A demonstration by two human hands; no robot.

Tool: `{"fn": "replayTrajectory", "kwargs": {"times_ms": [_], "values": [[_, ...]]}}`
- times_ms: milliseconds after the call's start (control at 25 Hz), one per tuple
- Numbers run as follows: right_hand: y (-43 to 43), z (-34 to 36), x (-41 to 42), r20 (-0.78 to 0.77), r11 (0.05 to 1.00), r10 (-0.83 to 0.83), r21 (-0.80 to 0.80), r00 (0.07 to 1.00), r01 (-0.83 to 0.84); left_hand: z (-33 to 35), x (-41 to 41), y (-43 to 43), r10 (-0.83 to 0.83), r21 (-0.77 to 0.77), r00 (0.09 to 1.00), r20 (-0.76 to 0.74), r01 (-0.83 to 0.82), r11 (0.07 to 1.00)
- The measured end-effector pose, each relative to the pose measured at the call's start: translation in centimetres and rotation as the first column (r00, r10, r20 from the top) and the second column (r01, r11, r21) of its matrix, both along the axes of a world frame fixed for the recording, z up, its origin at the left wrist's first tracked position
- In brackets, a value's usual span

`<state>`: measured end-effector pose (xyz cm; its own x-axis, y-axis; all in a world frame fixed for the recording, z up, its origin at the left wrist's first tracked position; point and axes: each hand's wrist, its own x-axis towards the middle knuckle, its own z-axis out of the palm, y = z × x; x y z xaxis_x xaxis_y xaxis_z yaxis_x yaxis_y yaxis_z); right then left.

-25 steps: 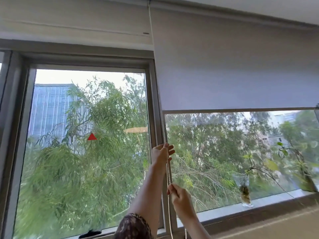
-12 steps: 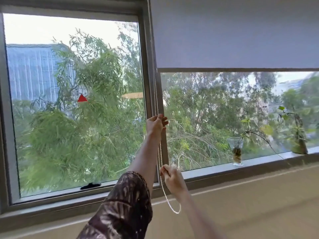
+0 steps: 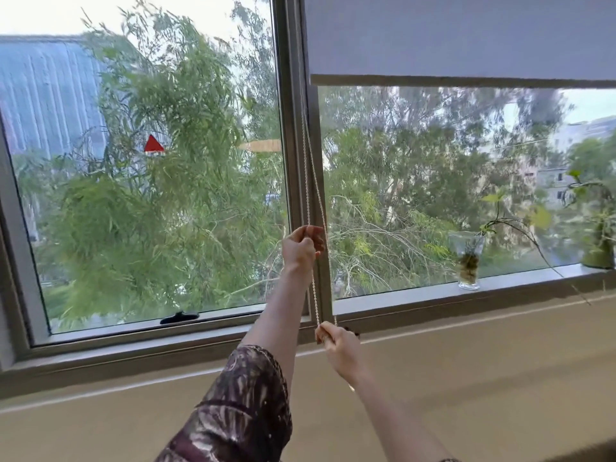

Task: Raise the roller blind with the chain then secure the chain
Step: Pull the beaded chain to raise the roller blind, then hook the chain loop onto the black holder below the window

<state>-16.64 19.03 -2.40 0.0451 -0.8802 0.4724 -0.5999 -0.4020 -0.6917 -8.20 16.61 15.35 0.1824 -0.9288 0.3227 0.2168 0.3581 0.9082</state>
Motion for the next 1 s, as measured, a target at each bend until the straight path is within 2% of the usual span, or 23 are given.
{"fn": "replayTrajectory", "kwargs": {"times_ms": [120,240,360,480,640,800,1000], "values": [[-1.3,-1.8,0.4,-0.032,0.997,0.030,0.079,0.999,-0.028,-2.3,1.0,-1.1,0.003,0.006,1.000,0.026,-0.004,1.000],[-2.8,-2.5,1.0,-0.002,0.977,0.093,0.194,0.996,-0.091,-4.3,2.2,-2.6,-0.008,0.026,1.000,0.020,0.008,1.000],[-4.9,-1.3,1.5,0.088,0.979,0.019,0.201,0.996,-0.036,-5.3,3.3,-4.5,-0.033,0.029,0.998,0.052,0.032,0.999],[-7.5,3.1,2.3,0.252,0.992,-0.010,0.126,0.968,-0.023,-5.7,4.5,-6.5,-0.009,-0.007,0.997,0.073,0.009,1.000],[-10.6,10.3,4.4,0.292,0.999,0.019,-0.039,0.956,-0.008,-7.7,5.5,-8.8,0.002,-0.013,0.995,0.095,-0.001,1.000],[-12.9,15.1,6.6,0.474,0.986,0.097,-0.163,0.875,-0.021,-10.4,6.3,-10.6,-0.048,-0.028,0.993,0.108,0.051,0.998],[-14.8,15.9,8.2,0.461,0.969,0.155,-0.242,0.874,-0.045,-13.1,7.0,-12.9,-0.094,-0.006,0.985,0.144,0.096,0.995]]}}
